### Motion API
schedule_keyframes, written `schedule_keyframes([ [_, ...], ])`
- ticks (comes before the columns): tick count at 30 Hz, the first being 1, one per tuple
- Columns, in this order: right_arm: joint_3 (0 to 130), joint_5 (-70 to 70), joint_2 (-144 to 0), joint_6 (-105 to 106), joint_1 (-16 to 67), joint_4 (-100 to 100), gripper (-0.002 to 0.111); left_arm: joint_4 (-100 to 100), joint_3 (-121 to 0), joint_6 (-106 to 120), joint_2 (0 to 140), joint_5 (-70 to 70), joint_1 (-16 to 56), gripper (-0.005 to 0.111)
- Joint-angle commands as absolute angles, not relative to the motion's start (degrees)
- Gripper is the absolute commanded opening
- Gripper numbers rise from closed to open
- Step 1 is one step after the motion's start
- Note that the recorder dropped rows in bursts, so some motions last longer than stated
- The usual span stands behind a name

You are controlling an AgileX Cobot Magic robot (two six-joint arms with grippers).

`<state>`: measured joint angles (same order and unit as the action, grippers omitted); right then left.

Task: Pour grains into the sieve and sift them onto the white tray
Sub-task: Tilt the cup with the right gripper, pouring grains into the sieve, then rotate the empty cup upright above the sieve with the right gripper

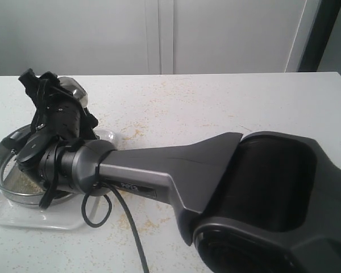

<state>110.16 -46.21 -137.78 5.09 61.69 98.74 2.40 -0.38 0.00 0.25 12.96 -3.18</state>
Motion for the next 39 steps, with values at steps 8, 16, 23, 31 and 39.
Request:
schedule_keyframes([
  [8,110.54,-49.99,-137.77,5.14,61.69,99.95,0.000,1.83,0.00,0.00,0.00,12.97,-3.29,0.000],
  [16,110.76,-51.45,-138.37,0.00,61.91,99.95,0.000,1.83,0.00,0.00,0.00,12.97,-3.29,0.000],
  [23,110.64,-48.93,-138.74,0.61,62.12,99.95,0.000,1.83,0.00,0.00,0.00,12.97,-3.29,0.000],
  [31,110.64,-48.38,-139.30,3.25,62.37,99.95,0.000,1.83,0.00,0.00,0.00,12.97,-3.29,0.000],
  [39,110.76,-48.79,-138.89,-0.39,62.24,99.95,0.000,1.83,0.00,0.00,0.00,12.97,-3.29,0.000],
])
